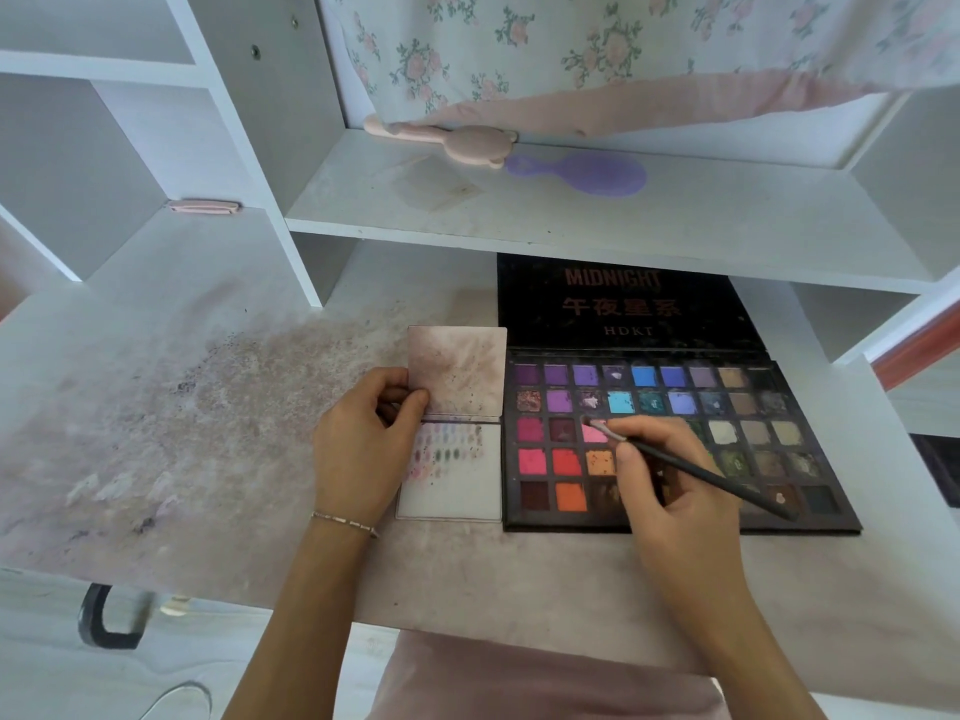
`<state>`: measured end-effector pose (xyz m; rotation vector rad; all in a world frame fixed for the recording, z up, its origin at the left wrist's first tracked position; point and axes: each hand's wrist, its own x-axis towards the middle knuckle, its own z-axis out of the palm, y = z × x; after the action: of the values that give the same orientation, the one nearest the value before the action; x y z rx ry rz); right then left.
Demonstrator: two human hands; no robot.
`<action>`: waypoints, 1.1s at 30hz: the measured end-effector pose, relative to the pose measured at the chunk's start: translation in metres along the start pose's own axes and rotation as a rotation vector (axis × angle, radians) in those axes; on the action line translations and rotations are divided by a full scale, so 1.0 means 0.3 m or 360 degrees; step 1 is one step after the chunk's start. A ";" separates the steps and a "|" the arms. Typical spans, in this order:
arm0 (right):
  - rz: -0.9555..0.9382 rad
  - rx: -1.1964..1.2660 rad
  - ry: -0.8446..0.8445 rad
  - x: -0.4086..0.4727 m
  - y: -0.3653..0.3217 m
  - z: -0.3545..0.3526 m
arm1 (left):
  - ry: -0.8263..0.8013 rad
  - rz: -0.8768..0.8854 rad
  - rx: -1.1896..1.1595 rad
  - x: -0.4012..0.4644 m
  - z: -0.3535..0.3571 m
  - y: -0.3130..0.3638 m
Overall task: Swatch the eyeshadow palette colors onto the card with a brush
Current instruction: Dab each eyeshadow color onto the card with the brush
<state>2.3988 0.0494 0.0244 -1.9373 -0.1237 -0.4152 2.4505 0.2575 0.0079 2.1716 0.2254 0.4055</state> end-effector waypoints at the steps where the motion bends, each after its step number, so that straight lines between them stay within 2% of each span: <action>1: 0.0020 0.0002 0.0027 0.001 0.004 -0.013 | -0.0001 0.0004 0.0001 0.000 0.000 0.000; 7: 0.0176 -0.0066 0.0187 -0.003 0.047 -0.090 | 0.0005 0.0028 -0.0003 0.000 0.001 0.002; 13: 0.0173 -0.0288 0.0238 0.002 0.086 -0.153 | 0.0005 0.0035 0.0024 -0.001 0.000 0.002; 18: 0.0183 -0.0402 0.0170 0.002 0.094 -0.153 | -0.0005 0.0028 0.0021 -0.001 0.000 0.006; 23: 0.0193 -0.0425 0.0322 0.005 0.095 -0.176 | -0.0005 0.0030 0.0034 -0.001 0.000 0.004; 33: 0.0115 -0.0584 0.0214 0.011 0.110 -0.170 | -0.0001 0.0037 0.0032 0.000 0.002 -0.002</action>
<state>2.3993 -0.0104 0.0140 -2.2573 0.1180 -0.5482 2.4506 0.2575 0.0072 2.1959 0.2050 0.4176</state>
